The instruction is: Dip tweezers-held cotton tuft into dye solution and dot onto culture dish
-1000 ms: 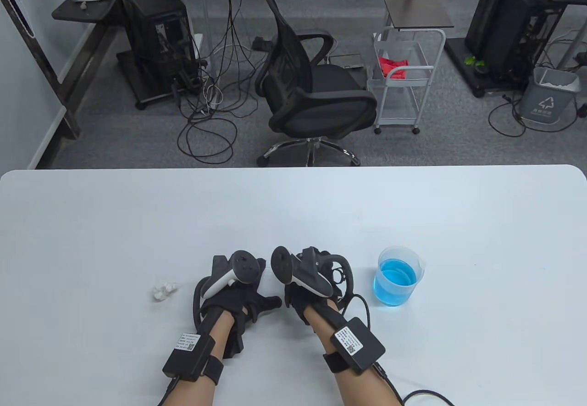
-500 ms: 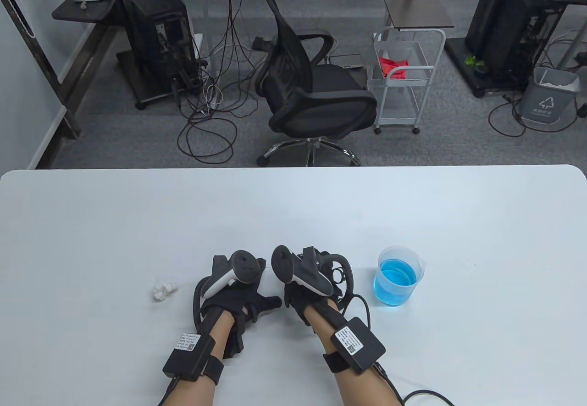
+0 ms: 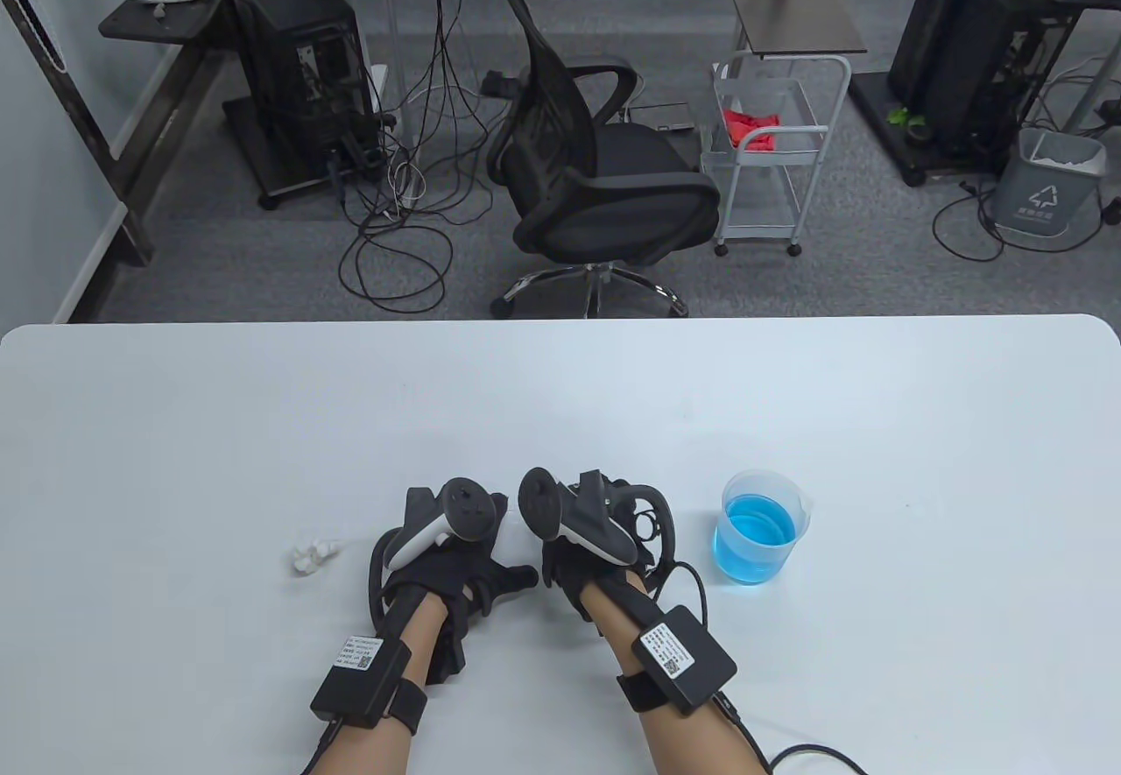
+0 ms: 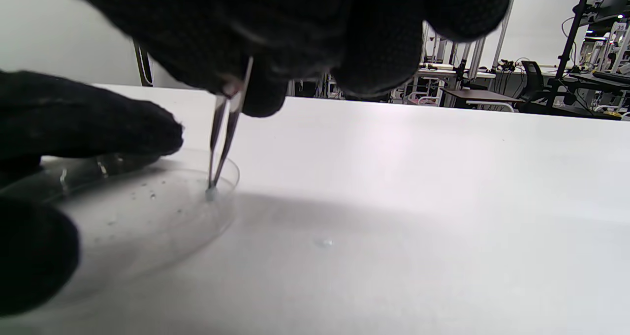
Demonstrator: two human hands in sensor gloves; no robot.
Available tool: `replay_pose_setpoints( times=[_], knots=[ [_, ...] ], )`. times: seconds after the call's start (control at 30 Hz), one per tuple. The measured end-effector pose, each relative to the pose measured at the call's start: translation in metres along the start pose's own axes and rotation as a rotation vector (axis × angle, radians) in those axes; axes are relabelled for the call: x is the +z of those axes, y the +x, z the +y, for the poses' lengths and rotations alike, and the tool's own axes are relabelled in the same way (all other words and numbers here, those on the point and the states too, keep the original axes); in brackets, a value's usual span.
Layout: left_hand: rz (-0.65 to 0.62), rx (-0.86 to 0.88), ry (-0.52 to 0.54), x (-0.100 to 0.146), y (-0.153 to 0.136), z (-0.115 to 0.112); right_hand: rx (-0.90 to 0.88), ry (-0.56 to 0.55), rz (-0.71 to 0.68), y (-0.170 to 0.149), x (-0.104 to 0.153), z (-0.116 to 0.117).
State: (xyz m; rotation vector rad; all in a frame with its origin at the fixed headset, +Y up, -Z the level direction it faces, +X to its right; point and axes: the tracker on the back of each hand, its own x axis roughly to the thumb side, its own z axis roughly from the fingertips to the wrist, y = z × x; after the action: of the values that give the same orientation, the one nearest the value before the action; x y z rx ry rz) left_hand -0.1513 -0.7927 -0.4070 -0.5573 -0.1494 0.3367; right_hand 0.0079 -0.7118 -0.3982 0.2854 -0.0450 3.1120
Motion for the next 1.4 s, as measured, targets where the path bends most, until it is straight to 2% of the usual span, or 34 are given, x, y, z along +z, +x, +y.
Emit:
replay_pose_setpoints(
  times=[0.27,0.57,1.4],
  knots=[
    [0.000,0.000,0.000,0.000,0.000,0.000,-0.029,-0.035,-0.025,0.002,0.002,-0.007],
    [0.000,0.002,0.000,0.000,0.000,0.000,-0.009,0.025,-0.049,0.005,0.000,-0.002],
    [0.000,0.002,0.000,0.000,0.000,0.000,0.005,0.042,-0.081,0.014,0.002,-0.002]
  ],
)
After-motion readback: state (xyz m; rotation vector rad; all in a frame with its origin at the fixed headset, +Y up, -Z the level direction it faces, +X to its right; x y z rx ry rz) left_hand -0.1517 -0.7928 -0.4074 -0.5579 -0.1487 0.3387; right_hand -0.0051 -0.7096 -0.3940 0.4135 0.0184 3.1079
